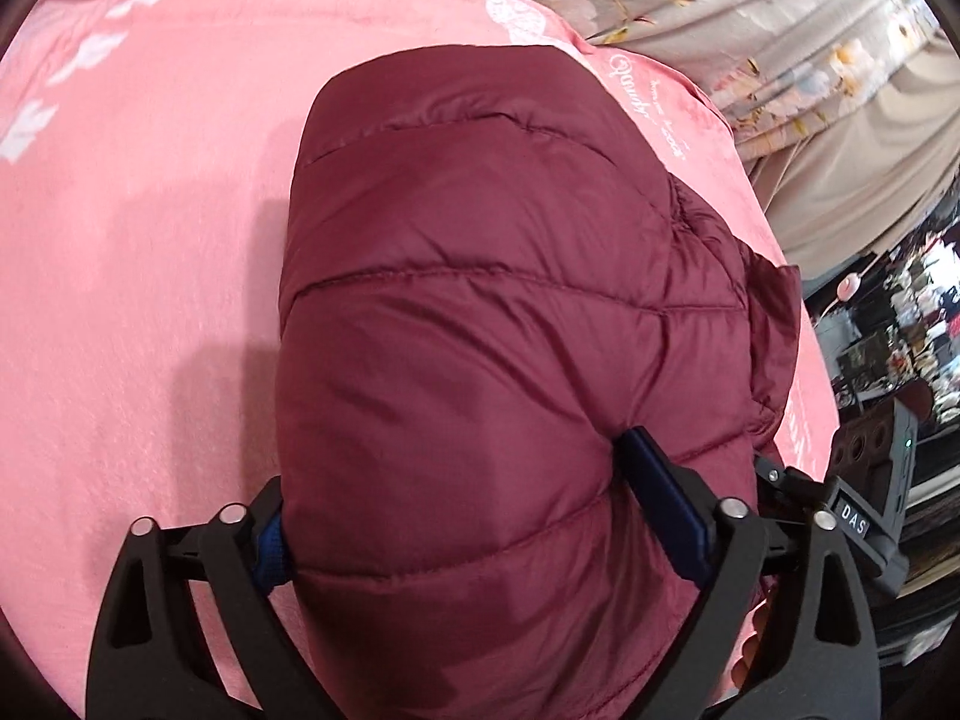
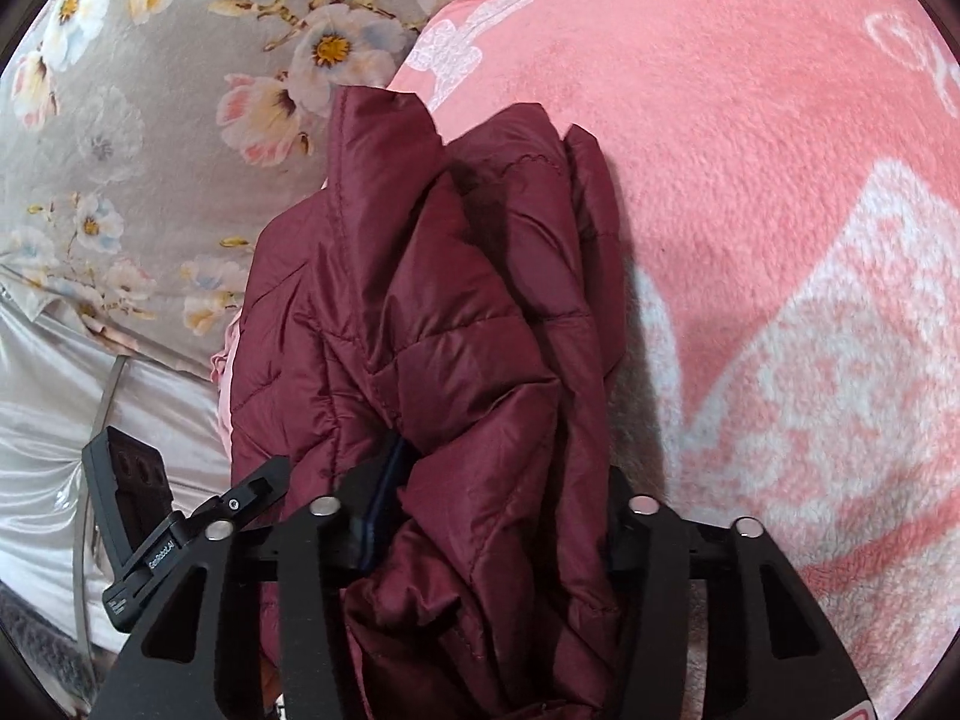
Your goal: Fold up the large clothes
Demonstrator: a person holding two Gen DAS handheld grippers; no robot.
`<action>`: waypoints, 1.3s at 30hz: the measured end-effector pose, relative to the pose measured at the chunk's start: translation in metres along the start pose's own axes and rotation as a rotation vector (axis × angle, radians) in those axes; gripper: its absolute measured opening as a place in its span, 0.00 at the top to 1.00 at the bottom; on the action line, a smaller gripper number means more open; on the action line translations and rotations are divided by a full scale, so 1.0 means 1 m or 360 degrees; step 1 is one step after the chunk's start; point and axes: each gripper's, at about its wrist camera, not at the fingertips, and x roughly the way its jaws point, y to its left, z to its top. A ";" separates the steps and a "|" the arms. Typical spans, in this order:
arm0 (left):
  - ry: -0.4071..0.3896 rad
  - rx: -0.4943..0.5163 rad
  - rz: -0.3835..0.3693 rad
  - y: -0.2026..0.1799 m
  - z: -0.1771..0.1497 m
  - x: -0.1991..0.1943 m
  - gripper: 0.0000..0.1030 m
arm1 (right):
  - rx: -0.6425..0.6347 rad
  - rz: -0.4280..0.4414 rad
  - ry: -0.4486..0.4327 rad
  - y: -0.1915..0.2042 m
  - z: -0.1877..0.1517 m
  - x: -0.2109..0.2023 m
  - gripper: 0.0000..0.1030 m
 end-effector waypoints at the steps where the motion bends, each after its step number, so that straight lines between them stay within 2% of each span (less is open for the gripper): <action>1: -0.0006 0.0016 0.0004 -0.001 0.000 -0.002 0.17 | -0.0017 -0.0008 -0.0008 0.003 0.000 -0.002 0.63; 3: -0.0022 0.0053 0.0013 -0.007 0.001 -0.006 0.25 | -0.0065 -0.0032 -0.0033 0.012 -0.001 -0.006 0.71; 6: -0.0054 0.0129 0.0037 -0.016 0.002 -0.014 0.34 | -0.0121 -0.0042 -0.0075 0.026 -0.003 -0.015 0.77; 10: -0.0127 0.0234 0.0045 -0.033 0.003 -0.033 0.48 | -0.0206 -0.0053 -0.0156 0.049 -0.005 -0.033 0.79; 12: -0.0160 0.0272 0.0026 -0.040 0.004 -0.043 0.51 | -0.0255 -0.0060 -0.0216 0.063 -0.006 -0.045 0.79; 17: -0.0301 0.0385 -0.0017 -0.061 0.013 -0.079 0.53 | -0.0384 -0.0039 -0.0426 0.102 -0.005 -0.082 0.79; 27: -0.0739 0.0653 -0.0062 -0.096 0.041 -0.169 0.53 | -0.0702 0.0045 -0.0861 0.189 0.004 -0.143 0.80; 32: -0.0947 0.0733 -0.0047 -0.101 0.055 -0.212 0.53 | -0.0837 0.0098 -0.0994 0.228 0.007 -0.157 0.80; 39: -0.1241 0.0841 -0.0005 -0.090 0.057 -0.267 0.53 | -0.1008 0.0227 -0.1114 0.282 0.015 -0.170 0.80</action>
